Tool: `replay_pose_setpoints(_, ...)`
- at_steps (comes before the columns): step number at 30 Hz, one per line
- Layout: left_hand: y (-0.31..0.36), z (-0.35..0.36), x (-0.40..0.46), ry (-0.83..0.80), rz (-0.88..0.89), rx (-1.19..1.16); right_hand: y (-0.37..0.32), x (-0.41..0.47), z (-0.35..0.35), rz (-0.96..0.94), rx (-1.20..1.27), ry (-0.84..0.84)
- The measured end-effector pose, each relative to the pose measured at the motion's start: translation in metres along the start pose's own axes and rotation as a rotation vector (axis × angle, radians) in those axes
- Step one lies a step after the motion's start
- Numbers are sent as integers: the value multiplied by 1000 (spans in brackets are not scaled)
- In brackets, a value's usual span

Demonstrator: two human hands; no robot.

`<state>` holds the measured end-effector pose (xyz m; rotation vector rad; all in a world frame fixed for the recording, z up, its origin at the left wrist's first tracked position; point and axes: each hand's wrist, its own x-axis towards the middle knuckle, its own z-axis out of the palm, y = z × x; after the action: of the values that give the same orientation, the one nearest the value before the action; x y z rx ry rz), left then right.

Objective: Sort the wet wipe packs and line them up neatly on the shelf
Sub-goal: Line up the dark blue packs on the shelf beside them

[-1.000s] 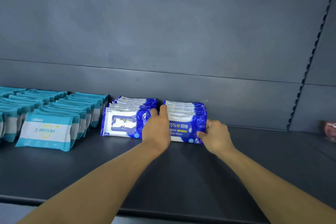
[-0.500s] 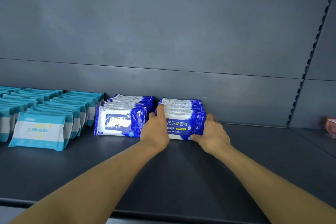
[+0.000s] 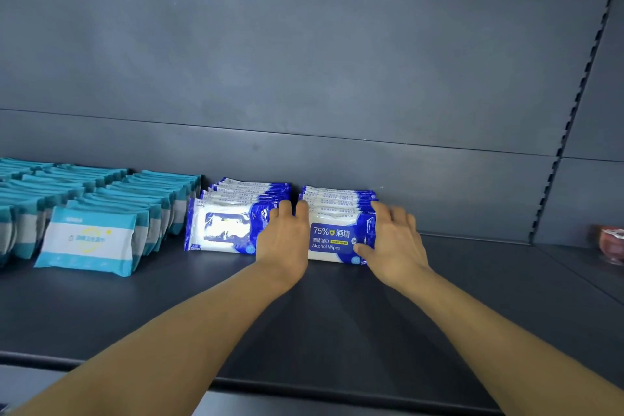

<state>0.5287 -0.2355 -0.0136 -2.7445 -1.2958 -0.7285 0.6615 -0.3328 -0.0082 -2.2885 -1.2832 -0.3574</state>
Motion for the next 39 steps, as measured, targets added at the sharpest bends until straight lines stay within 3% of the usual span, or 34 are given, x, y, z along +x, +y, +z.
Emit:
replay_pose_setpoints(10,-2,1,1,-44,52,-38,-3,-4,4,-25,-30,6)
replay_pose_setpoints(16,-24,-15,-5,98,68,9,-20,-8,-3,-122,-25,120)
replay_pose_setpoints(19,-56,-24,-3,181,-6,1,-41,-6,-4,-187,-43,114)
replay_pose_setpoints(26,-125,-22,3,-6,-221,-225,-92,5,16,-298,-136,67)
replay_pose_setpoints(34,-142,-6,20,-67,-228,-483,-122,34,39,-270,-358,-48)
replay_pose_setpoints(39,-147,-1,24,-26,-134,-473,-126,38,49,-274,-380,-74)
